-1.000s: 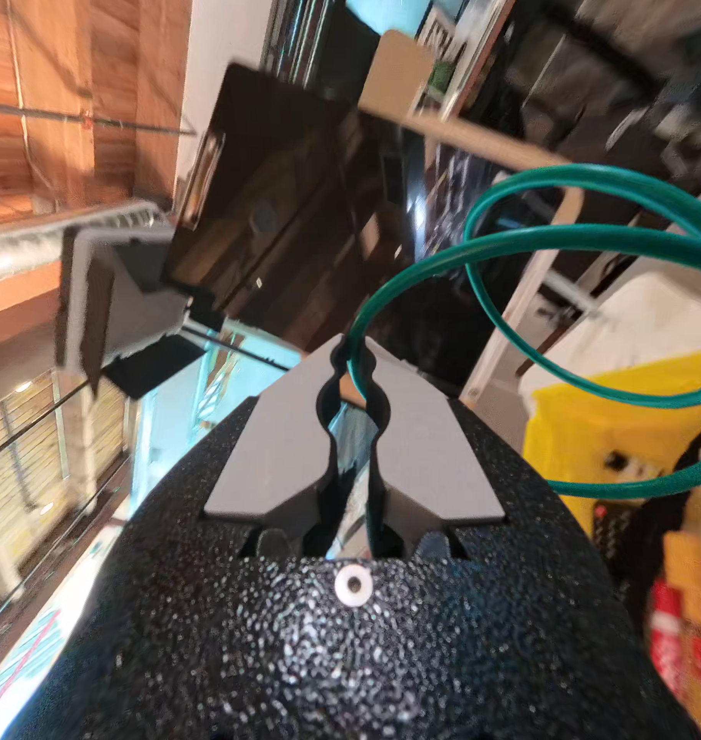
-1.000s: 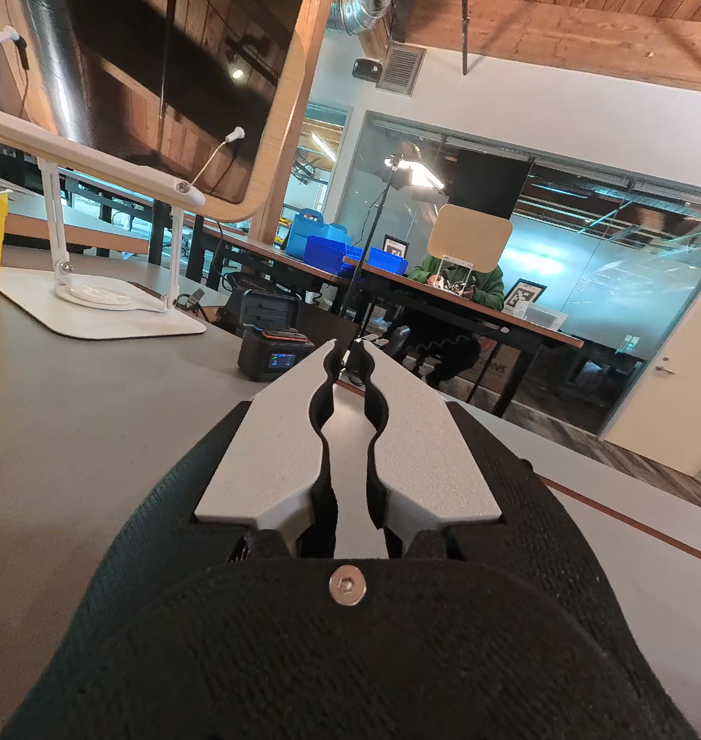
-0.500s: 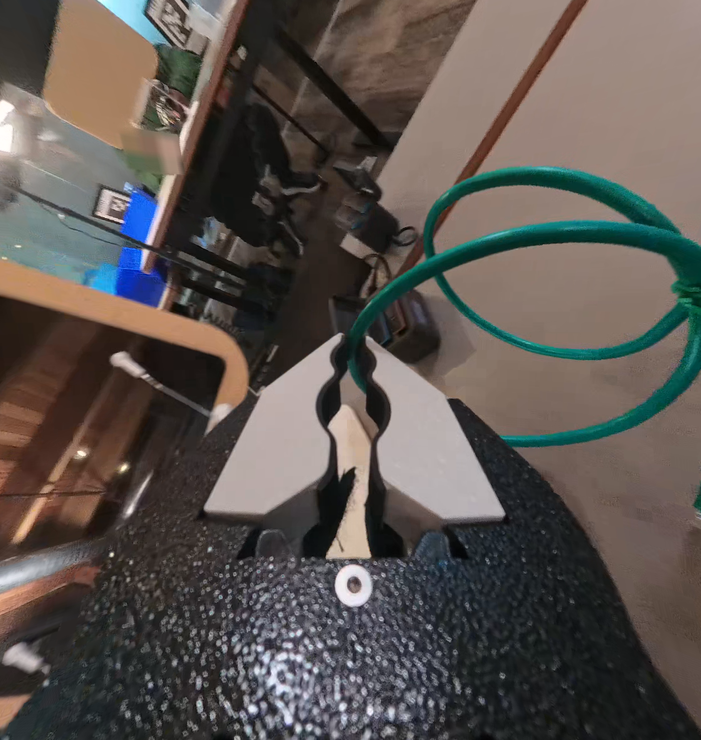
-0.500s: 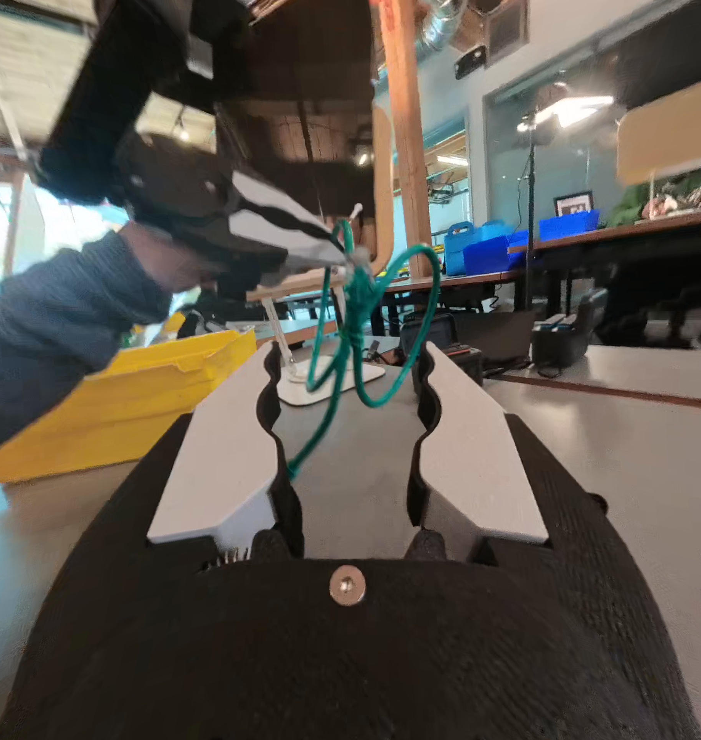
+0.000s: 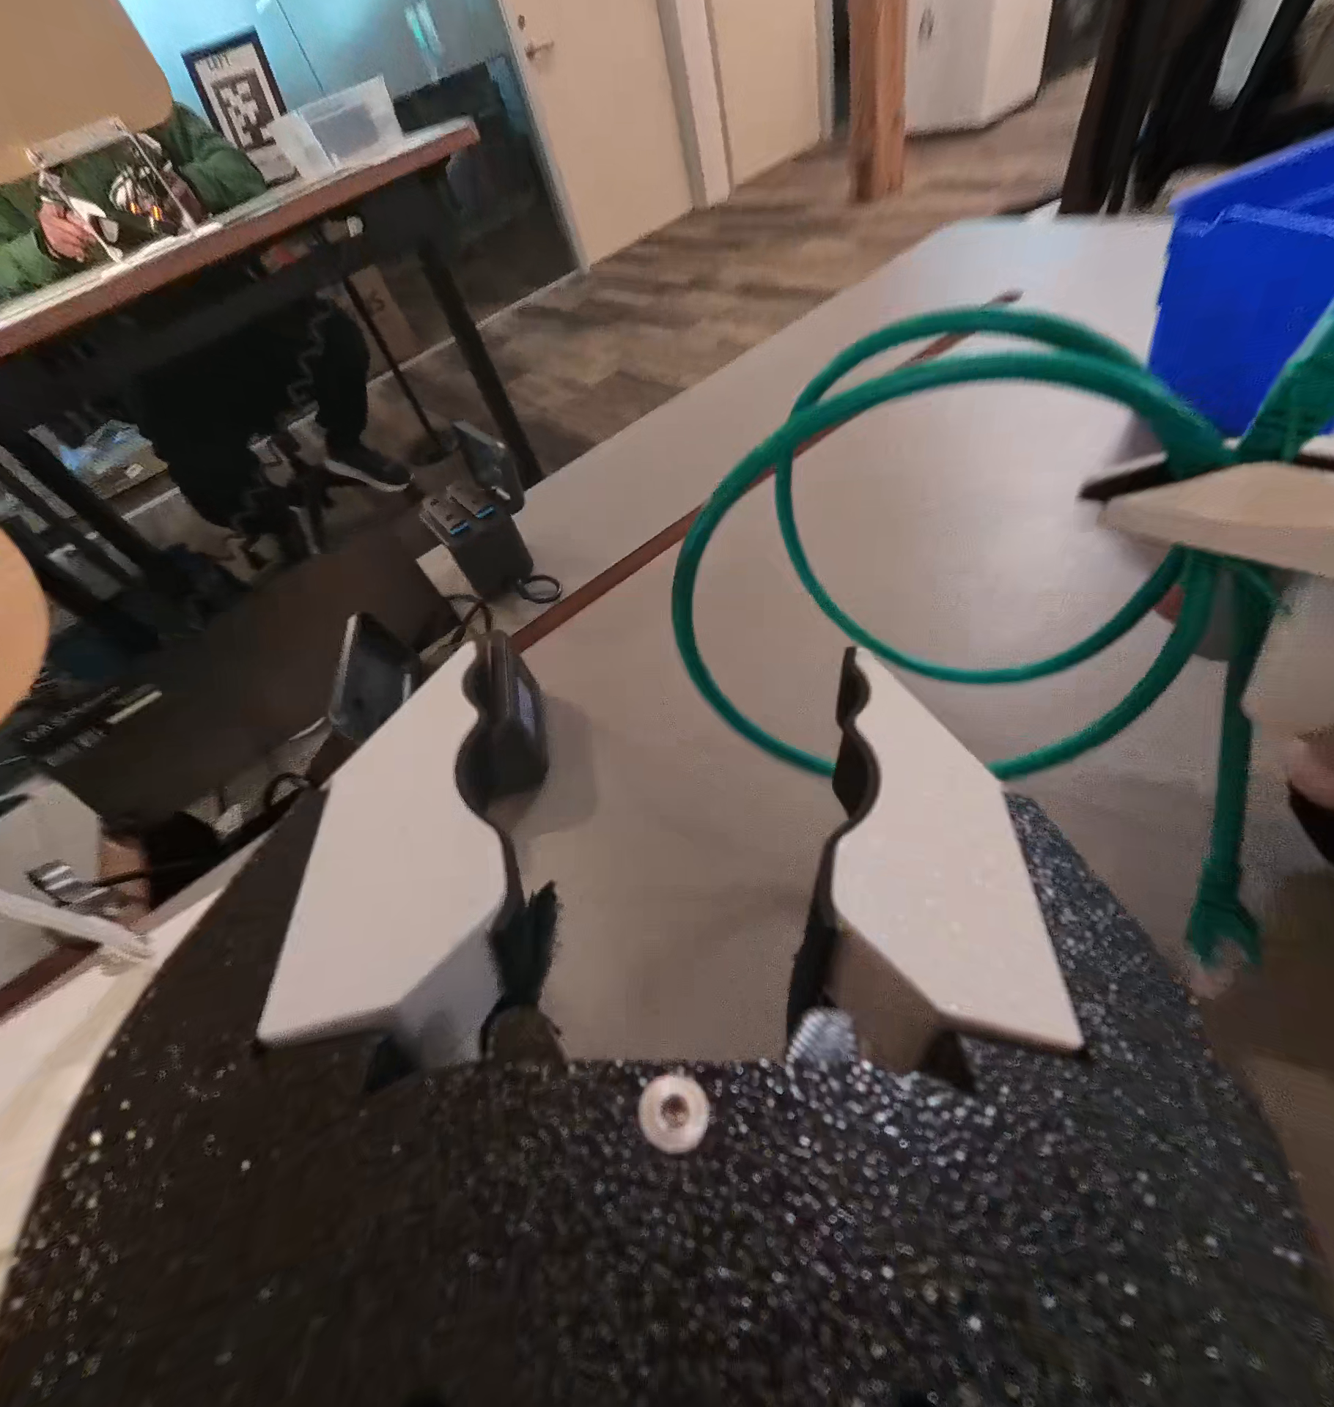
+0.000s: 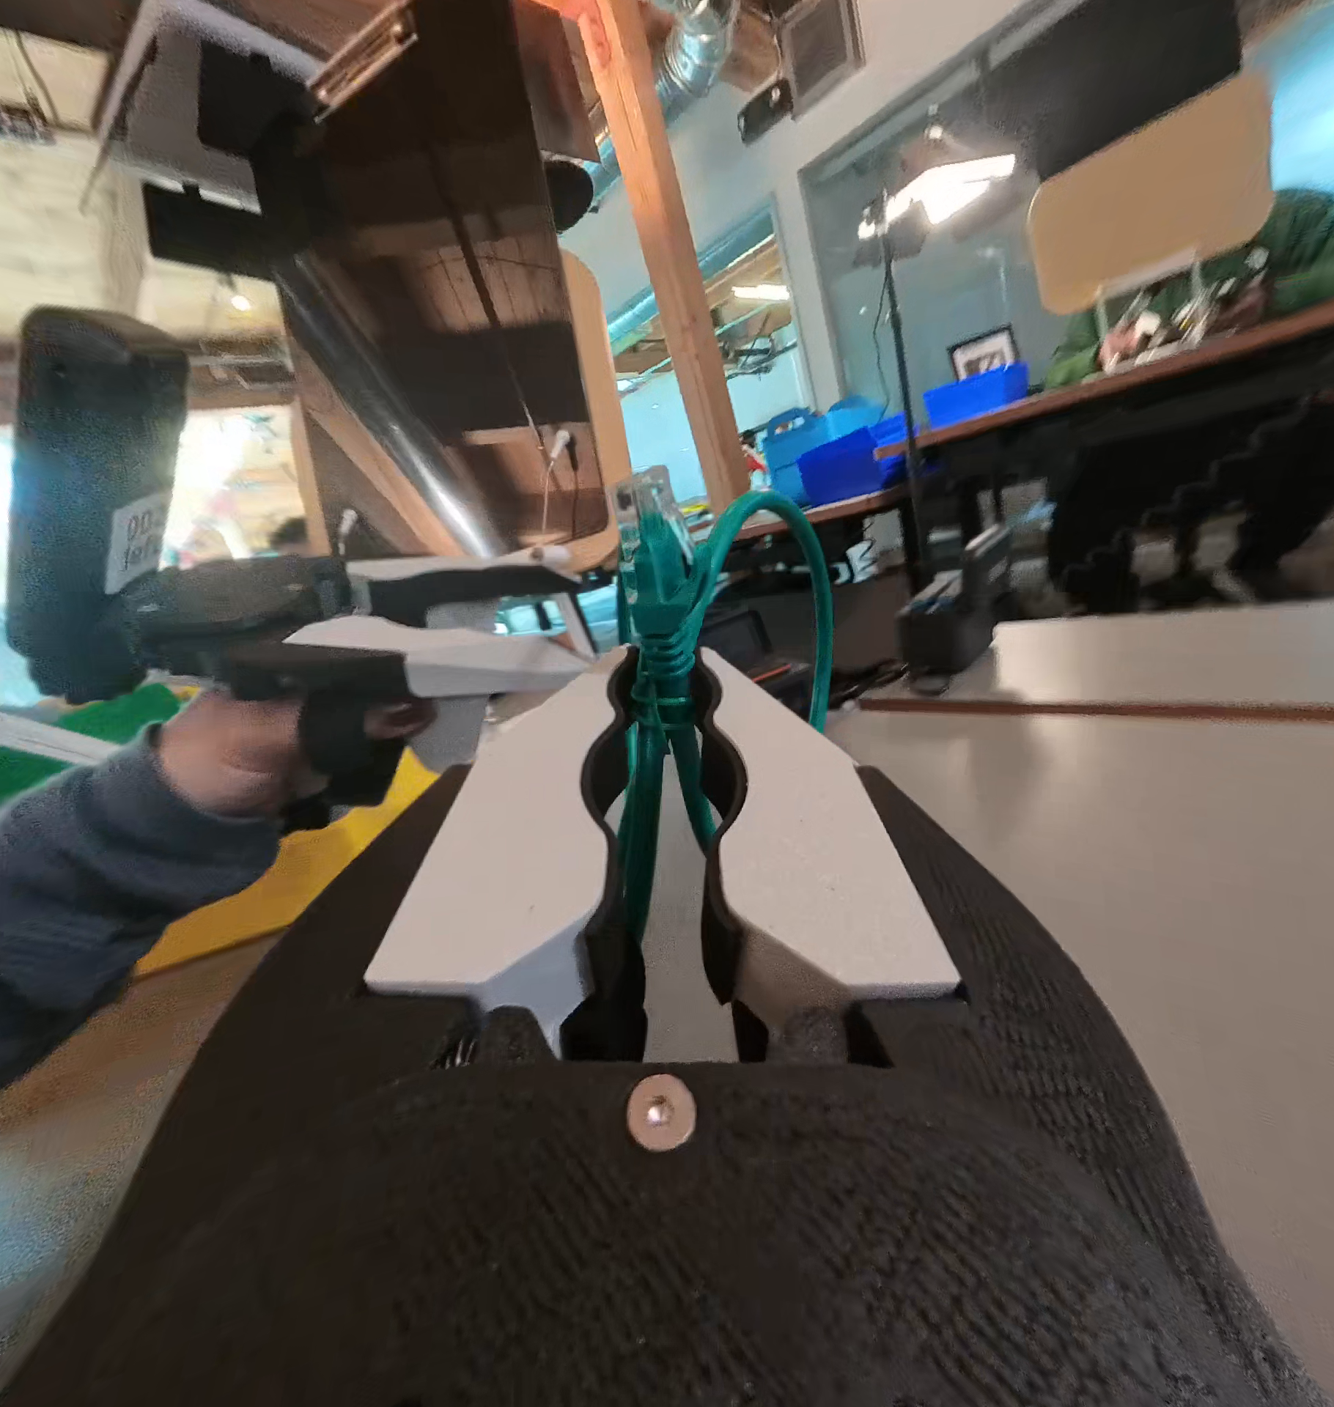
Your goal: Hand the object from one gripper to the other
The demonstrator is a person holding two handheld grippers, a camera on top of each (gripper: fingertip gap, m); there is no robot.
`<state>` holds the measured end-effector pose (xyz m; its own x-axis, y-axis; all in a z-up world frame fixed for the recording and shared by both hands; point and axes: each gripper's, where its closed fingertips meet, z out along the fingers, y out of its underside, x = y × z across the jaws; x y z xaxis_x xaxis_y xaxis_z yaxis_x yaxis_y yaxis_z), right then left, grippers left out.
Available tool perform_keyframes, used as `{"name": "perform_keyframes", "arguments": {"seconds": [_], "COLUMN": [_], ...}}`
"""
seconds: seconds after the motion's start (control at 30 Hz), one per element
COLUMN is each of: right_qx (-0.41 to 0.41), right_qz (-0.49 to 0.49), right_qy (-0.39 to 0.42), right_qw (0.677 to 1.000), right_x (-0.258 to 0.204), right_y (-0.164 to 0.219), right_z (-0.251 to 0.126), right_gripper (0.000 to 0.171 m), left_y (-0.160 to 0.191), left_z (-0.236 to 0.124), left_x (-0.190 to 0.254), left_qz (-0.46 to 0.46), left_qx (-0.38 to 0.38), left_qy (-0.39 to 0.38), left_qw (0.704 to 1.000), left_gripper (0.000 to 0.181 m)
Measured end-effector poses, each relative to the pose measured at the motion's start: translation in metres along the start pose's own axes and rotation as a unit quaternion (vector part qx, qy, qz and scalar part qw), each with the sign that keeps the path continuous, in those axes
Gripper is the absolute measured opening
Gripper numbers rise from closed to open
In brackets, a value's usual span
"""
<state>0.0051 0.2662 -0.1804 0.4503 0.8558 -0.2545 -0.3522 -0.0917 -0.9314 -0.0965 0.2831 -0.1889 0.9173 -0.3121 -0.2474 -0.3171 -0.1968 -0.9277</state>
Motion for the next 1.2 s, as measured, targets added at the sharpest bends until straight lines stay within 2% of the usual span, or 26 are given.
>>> {"name": "perform_keyframes", "arguments": {"seconds": [0.1,0.2,0.23,0.3,0.33,0.37,0.4,0.47,0.63,0.7,0.77,0.87,0.9,0.93,0.97,1.1,1.17,1.2], "right_qx": [0.003,0.016,0.024,0.032,0.030,0.022,0.014,0.003,-0.005,-0.010,-0.017,-0.034,-0.036,-0.042,-0.045,-0.079,-0.106,-0.115], "right_qz": [-0.138,-0.333,-0.399,-0.521,-0.574,-0.620,-0.659,-0.706,-0.753,-0.761,-0.753,-0.710,-0.688,-0.663,-0.636,-0.519,-0.393,-0.290], "right_qy": [0.030,0.073,0.081,0.083,0.075,0.062,0.051,0.036,0.016,0.016,0.009,-0.028,-0.037,-0.043,-0.046,-0.072,-0.113,-0.153], "right_qw": [0.990,0.940,0.913,0.849,0.815,0.782,0.751,0.708,0.658,0.649,0.657,0.702,0.724,0.746,0.769,0.848,0.907,0.938], "right_x": [-0.004,-0.014,-0.020,-0.034,-0.042,-0.049,-0.054,-0.060,-0.067,-0.067,-0.067,-0.069,-0.070,-0.069,-0.067,-0.054,-0.053,-0.060], "right_y": [-0.014,-0.025,-0.027,-0.023,-0.017,-0.008,0.002,0.017,0.032,0.035,0.039,0.049,0.050,0.049,0.046,0.045,0.051,0.051], "right_z": [-0.004,-0.007,-0.008,-0.008,-0.007,-0.006,-0.005,-0.003,-0.001,0.000,0.001,0.000,0.000,0.000,0.000,-0.001,0.000,-0.001], "right_gripper": [0.011,0.011,0.011,0.011,0.010,0.011,0.011,0.011,0.011,0.011,0.011,0.015,0.035,0.048,0.052,0.052,0.050,0.049], "left_y": [0.006,0.008,0.003,-0.010,-0.017,-0.026,-0.033,-0.033,-0.020,-0.017,-0.016,-0.023,-0.029,-0.035,-0.038,-0.051,-0.054,-0.056], "left_z": [-0.012,-0.022,-0.026,-0.032,-0.039,-0.047,-0.052,-0.049,-0.038,-0.037,-0.038,-0.043,-0.046,-0.048,-0.050,-0.064,-0.071,-0.075], "left_x": [0.015,0.041,0.049,0.060,0.068,0.073,0.074,0.069,0.057,0.051,0.049,0.048,0.047,0.045,0.041,0.033,0.036,0.043], "left_qz": [-0.021,-0.096,-0.133,-0.222,-0.263,-0.304,-0.337,-0.384,-0.426,-0.431,-0.421,-0.374,-0.357,-0.334,-0.307,-0.175,-0.095,-0.048], "left_qx": [0.064,0.083,0.087,0.082,0.078,0.077,0.078,0.065,0.032,0.030,0.034,0.070,0.093,0.118,0.138,0.214,0.245,0.262], "left_qy": [0.054,0.169,0.216,0.300,0.355,0.403,0.430,0.426,0.398,0.388,0.383,0.375,0.374,0.364,0.348,0.285,0.253,0.246], "left_qw": [0.996,0.977,0.963,0.924,0.894,0.860,0.834,0.817,0.812,0.814,0.822,0.845,0.851,0.861,0.875,0.918,0.931,0.932], "left_gripper": [0.073,0.070,0.078,0.119,0.132,0.144,0.145,0.125,0.060,0.044,0.016,0.004,0.000,0.000,0.000,0.000,0.000,0.000]}}
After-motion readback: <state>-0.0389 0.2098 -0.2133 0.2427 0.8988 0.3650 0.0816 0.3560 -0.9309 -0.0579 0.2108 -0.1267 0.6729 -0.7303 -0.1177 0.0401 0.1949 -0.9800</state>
